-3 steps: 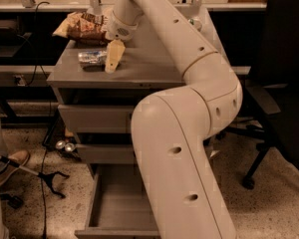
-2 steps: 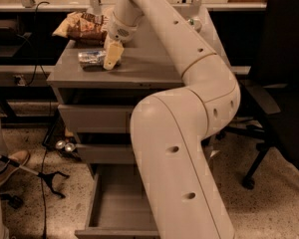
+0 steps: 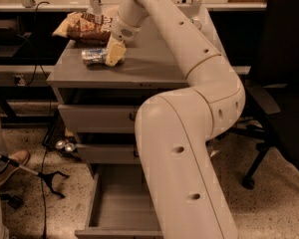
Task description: Place redbull can into bottom drawer
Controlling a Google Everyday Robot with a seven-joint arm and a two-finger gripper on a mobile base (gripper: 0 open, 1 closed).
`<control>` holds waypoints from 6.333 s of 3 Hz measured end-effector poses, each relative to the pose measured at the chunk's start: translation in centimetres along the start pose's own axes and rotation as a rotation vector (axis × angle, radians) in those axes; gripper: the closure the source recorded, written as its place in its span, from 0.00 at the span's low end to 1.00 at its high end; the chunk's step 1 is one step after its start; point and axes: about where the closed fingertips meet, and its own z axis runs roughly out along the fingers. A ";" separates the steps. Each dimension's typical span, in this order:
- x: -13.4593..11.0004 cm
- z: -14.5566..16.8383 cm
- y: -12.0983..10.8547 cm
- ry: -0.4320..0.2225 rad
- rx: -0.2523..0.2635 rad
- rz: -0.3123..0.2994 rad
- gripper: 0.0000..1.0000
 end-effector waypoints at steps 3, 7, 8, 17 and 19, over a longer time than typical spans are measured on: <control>2.3 -10.8 7.2 -0.025 0.073 0.036 1.00; 7.0 -10.0 17.8 0.004 0.024 0.180 1.00; 9.8 -7.3 22.6 -0.023 -0.004 0.266 1.00; 25.7 23.3 37.0 -0.334 -0.177 0.595 1.00; 32.0 30.1 34.5 -0.330 -0.075 0.611 1.00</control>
Offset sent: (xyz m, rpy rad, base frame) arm -0.1315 -0.1005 0.0609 0.0091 -0.0324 -0.0752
